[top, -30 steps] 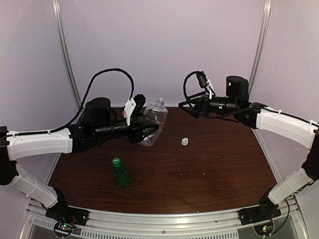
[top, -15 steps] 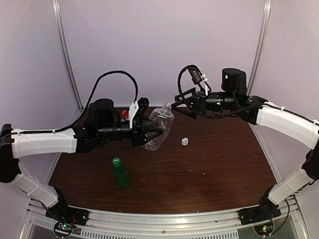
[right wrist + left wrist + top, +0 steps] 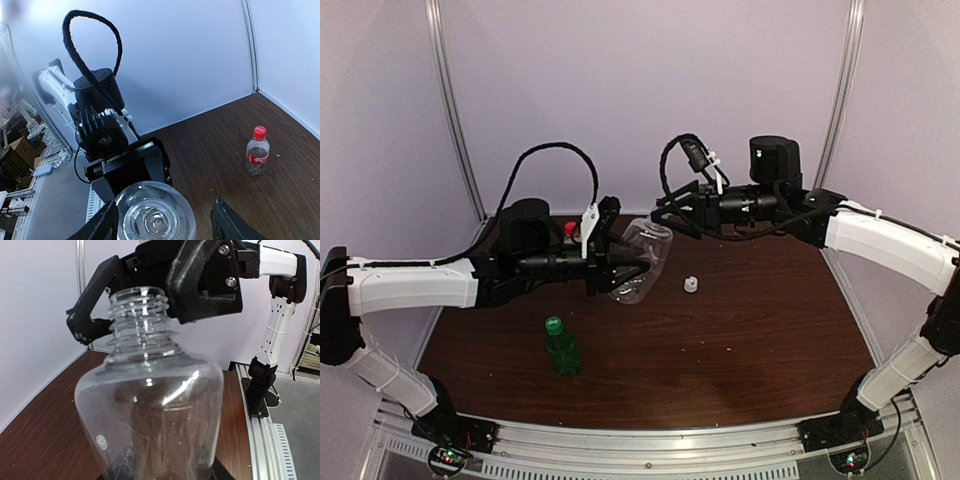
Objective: Unscrew the bottle caps
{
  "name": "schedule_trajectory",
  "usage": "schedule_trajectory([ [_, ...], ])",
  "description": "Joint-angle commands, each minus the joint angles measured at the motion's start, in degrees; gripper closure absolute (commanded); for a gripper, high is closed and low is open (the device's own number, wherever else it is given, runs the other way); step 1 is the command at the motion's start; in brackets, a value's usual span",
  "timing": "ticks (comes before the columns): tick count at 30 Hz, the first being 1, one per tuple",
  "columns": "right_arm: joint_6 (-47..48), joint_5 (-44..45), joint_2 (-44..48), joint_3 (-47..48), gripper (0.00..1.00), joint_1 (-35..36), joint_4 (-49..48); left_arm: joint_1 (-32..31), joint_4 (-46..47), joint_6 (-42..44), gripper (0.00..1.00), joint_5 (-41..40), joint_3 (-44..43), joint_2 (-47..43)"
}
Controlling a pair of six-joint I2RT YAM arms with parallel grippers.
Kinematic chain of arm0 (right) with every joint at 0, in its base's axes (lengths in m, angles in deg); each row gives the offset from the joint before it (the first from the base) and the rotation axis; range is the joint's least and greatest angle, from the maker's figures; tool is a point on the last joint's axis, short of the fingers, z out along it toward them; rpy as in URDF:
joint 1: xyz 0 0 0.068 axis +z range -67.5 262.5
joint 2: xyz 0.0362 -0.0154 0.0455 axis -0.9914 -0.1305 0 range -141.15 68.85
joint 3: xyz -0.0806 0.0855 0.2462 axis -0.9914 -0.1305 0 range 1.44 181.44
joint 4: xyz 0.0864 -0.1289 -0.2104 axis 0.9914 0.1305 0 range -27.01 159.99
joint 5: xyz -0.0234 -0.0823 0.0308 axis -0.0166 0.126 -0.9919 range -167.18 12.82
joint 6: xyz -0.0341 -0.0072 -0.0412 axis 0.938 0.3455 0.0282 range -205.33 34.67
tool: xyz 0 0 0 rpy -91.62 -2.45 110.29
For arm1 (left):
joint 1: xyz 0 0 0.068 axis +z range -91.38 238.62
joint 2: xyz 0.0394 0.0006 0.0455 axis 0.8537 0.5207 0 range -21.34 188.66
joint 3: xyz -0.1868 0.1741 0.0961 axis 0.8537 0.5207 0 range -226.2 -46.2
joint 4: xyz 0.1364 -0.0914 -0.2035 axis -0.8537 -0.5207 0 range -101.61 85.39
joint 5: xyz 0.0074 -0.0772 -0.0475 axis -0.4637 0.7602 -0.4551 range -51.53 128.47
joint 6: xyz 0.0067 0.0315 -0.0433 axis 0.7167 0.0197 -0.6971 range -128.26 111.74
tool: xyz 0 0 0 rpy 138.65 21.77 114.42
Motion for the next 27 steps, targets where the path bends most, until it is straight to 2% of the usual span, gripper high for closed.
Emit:
schedule_trajectory([
  [1,0.5,1.4,-1.1,2.4,0.42,0.7,1.0,0.1,3.7,-0.7,0.57,1.2,-1.1,0.6],
  [7,1.2,1.8,-1.5,2.4,0.50,1.1,2.0,0.1,3.7,-0.7,0.57,1.0,-1.1,0.6],
  [10,1.4,2.3,-1.5,2.4,0.58,1.2,2.2,0.1,3.7,-0.7,0.57,1.0,-1.0,0.7],
  [13,1.3,2.5,-1.4,2.4,0.75,1.2,1.9,0.1,3.7,-0.7,0.57,0.3,-0.9,0.7],
  [16,1.5,4.3,-1.1,2.5,0.98,1.2,2.0,0.1,3.7,-0.8,0.56,-1.2,-0.5,0.7],
  [17,1.7,5.5,-1.0,2.5,1.00,1.2,2.2,0.1,3.6,-1.0,0.54,-1.7,-0.4,0.7],
  [21,2.3,9.8,-1.0,2.7,1.00,1.2,3.0,0.1,2.6,-0.9,0.43,-3.9,-0.6,1.2],
  [26,2.3,15.5,-1.9,3.3,1.00,1.1,3.8,0.1,-0.1,-0.4,0.04,-6.8,-1.1,1.6],
  [27,2.5,17.9,-2.3,3.6,1.00,1.1,4.3,0.1,-0.9,-0.2,0.03,-8.0,-1.2,1.5],
])
